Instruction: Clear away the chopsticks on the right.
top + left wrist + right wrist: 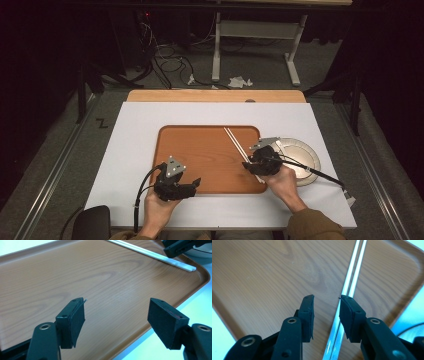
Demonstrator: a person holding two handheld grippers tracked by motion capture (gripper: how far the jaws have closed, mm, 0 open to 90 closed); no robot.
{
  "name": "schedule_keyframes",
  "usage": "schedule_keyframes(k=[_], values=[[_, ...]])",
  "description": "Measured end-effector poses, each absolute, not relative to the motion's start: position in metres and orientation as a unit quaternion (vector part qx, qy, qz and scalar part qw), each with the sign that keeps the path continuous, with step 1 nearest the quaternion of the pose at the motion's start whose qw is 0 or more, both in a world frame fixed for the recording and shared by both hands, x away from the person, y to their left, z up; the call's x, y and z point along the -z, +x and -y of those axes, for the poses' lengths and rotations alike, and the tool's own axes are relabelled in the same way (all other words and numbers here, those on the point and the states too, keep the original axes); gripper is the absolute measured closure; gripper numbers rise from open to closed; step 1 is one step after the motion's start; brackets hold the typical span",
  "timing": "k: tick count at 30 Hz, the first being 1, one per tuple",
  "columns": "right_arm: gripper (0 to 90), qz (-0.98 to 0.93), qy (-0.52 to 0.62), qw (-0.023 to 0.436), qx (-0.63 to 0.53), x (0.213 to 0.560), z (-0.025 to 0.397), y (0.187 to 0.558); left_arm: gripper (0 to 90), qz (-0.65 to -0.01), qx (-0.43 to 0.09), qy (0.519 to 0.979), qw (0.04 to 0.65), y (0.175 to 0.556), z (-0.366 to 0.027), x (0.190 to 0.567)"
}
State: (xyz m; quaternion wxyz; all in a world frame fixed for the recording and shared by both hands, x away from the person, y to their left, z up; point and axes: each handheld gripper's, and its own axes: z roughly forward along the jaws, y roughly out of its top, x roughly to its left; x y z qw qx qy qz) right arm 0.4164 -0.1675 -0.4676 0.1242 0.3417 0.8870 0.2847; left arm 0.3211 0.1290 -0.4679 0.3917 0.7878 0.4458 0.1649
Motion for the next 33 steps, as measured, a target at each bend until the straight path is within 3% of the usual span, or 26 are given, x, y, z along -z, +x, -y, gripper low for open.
schedule_keyframes(k=[18,33], values=[[64.5,-0.874,0.351,0.159,-0.297,0.451,0.189,0.395,30.2,-0.423,-0.147,0.803,0.394,0.333,-0.116,0.469],[64.1,-0.856,0.389,0.153,-0.305,0.452,0.214,0.385,30.2,-0.410,-0.137,0.813,0.390,0.344,-0.108,0.470]])
